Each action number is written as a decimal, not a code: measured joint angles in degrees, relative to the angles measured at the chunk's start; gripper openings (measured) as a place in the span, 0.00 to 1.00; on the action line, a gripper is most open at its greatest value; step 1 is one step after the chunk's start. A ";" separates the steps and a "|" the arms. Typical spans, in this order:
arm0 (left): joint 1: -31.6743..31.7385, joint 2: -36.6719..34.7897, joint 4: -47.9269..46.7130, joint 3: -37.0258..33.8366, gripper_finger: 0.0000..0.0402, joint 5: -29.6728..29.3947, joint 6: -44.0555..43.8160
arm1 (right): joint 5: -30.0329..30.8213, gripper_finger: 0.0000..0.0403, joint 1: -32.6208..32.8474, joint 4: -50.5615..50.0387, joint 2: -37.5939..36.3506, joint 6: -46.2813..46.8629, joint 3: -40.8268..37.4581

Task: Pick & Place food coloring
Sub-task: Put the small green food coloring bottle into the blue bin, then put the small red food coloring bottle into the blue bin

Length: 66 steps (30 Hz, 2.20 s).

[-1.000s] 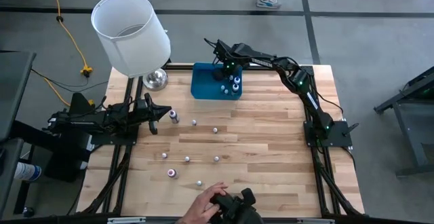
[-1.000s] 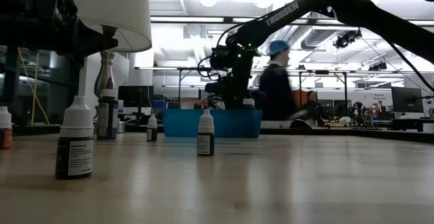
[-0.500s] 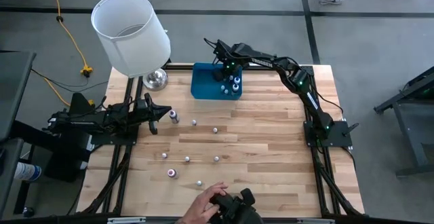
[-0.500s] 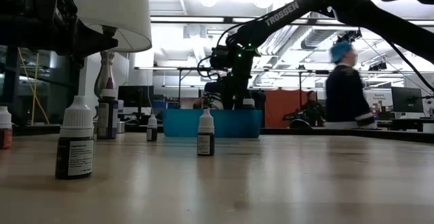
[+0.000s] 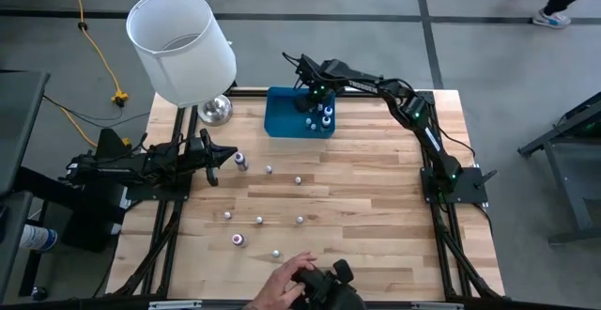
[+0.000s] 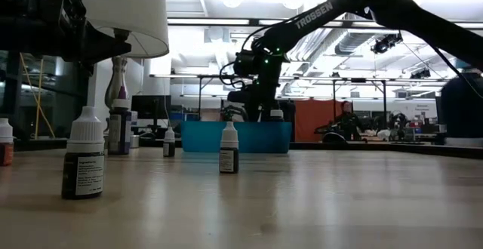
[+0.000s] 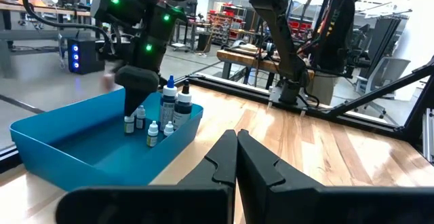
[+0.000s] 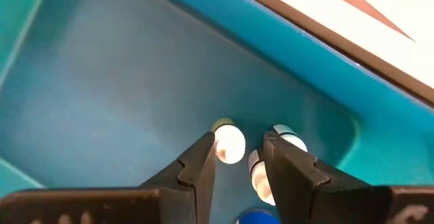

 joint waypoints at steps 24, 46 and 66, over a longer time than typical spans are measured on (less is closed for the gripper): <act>-0.01 0.01 0.00 -0.02 0.00 0.02 0.00 | 2.52 0.29 -0.21 -1.26 -9.50 -9.28 0.13; 0.01 0.00 0.00 -0.02 0.00 0.02 0.00 | -7.59 0.29 16.36 -21.53 -28.18 -35.71 0.13; -0.01 0.00 0.00 -0.01 0.00 0.02 0.00 | -6.77 0.29 37.43 -21.61 -28.40 -24.90 -17.49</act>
